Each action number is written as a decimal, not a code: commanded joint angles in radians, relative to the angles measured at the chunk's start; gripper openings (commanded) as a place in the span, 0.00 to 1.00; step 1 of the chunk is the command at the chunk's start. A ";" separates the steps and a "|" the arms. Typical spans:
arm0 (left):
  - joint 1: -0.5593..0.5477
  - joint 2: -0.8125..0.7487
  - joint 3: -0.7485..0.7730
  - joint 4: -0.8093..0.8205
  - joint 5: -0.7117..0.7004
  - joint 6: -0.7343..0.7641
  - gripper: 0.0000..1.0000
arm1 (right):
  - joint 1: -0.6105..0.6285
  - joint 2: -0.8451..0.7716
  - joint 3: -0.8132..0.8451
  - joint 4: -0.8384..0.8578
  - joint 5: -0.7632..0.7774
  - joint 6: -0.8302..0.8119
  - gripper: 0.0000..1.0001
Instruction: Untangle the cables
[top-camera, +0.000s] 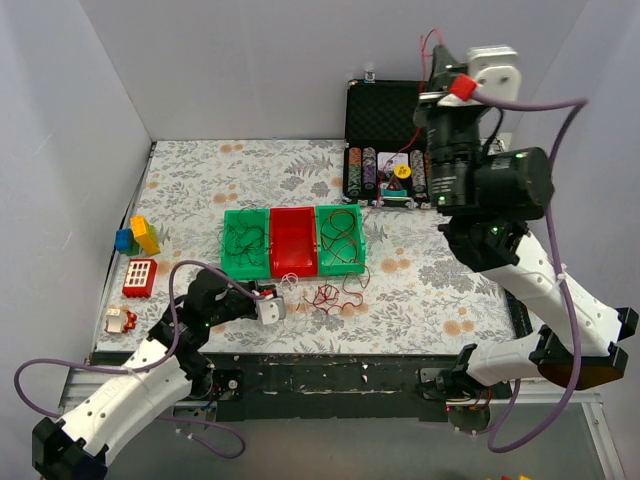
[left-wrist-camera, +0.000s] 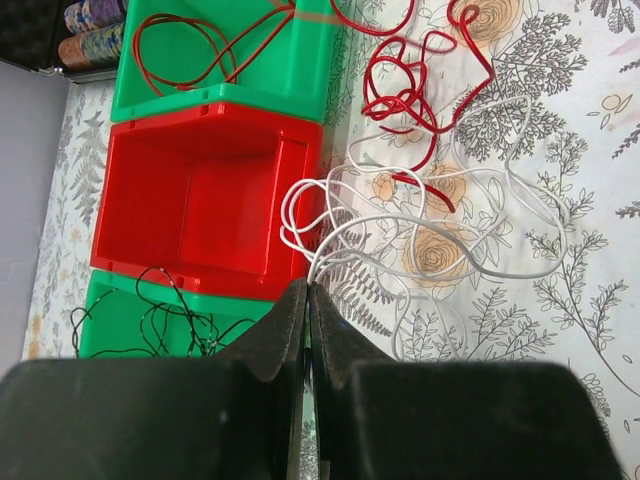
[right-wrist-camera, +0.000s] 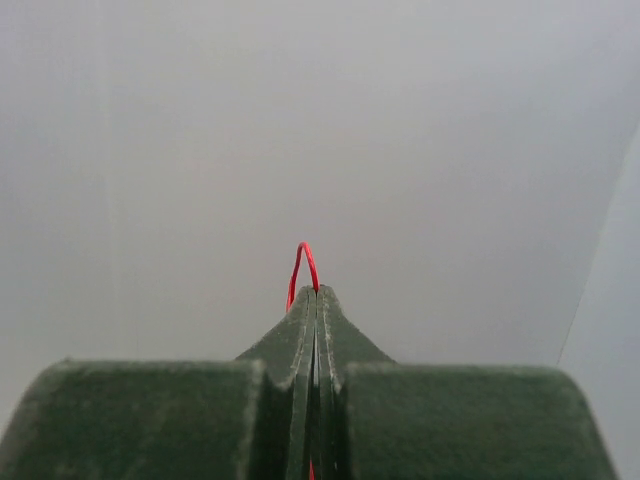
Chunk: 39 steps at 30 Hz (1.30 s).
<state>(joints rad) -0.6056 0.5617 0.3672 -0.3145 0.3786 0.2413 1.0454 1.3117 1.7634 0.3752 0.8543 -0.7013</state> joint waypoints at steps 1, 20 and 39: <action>-0.005 -0.061 -0.007 -0.067 -0.012 0.045 0.00 | -0.001 -0.020 0.080 0.255 -0.106 -0.144 0.01; -0.005 0.041 -0.082 -0.259 -0.208 0.256 0.00 | -0.002 0.031 0.174 0.343 -0.065 -0.314 0.01; -0.005 -0.002 -0.014 -0.224 -0.109 0.243 0.00 | -0.240 0.108 -0.814 1.515 0.879 -0.984 0.20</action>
<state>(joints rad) -0.6060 0.5621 0.3126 -0.5587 0.2466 0.4923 0.8577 1.3098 0.8837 1.2175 1.4471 -1.3533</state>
